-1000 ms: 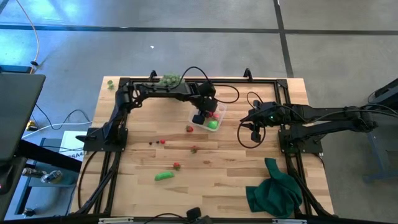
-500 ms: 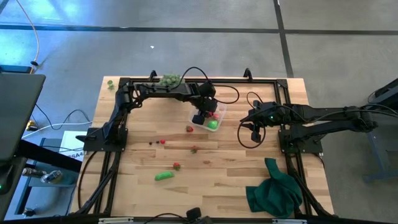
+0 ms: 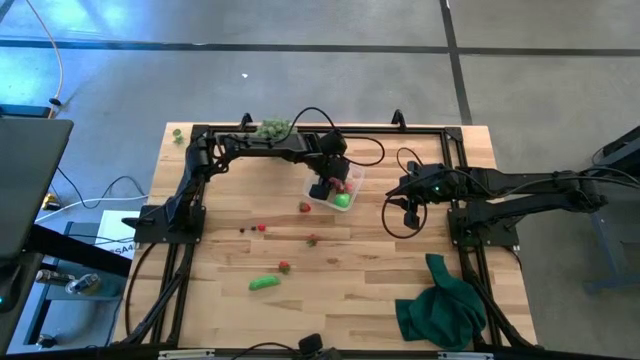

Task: Pick and placing Produce into tupperware
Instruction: Put the red cherry into the transparent container

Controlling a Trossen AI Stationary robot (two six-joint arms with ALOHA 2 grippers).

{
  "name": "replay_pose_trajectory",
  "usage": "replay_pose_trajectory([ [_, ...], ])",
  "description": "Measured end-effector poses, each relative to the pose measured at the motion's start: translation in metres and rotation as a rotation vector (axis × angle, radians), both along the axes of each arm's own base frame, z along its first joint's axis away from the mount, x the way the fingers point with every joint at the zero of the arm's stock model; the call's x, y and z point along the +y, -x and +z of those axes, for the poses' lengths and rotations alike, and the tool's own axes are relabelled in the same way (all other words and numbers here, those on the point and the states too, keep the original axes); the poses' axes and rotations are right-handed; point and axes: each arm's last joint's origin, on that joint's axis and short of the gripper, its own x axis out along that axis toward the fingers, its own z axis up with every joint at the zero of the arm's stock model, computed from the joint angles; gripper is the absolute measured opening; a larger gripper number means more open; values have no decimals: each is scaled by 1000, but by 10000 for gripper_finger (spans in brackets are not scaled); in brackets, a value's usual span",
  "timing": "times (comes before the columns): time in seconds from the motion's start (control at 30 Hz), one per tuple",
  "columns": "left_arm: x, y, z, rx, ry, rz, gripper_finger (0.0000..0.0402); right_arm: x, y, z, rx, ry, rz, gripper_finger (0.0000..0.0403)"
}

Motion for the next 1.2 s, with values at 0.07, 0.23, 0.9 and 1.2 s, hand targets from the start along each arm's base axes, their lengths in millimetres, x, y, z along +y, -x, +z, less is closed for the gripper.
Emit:
replay_pose_trajectory([
  [0.07,0,0,2,8,15,17,214,0,0,0,0,0,0,75],
  [0.23,0,-2,28,43,66,7,214,0,0,0,0,0,0,75],
  [0.9,-19,32,151,279,159,39,179,0,0,0,0,1,-1,75],
  [1.2,-36,68,169,325,132,47,158,0,0,0,-1,2,-3,75],
])
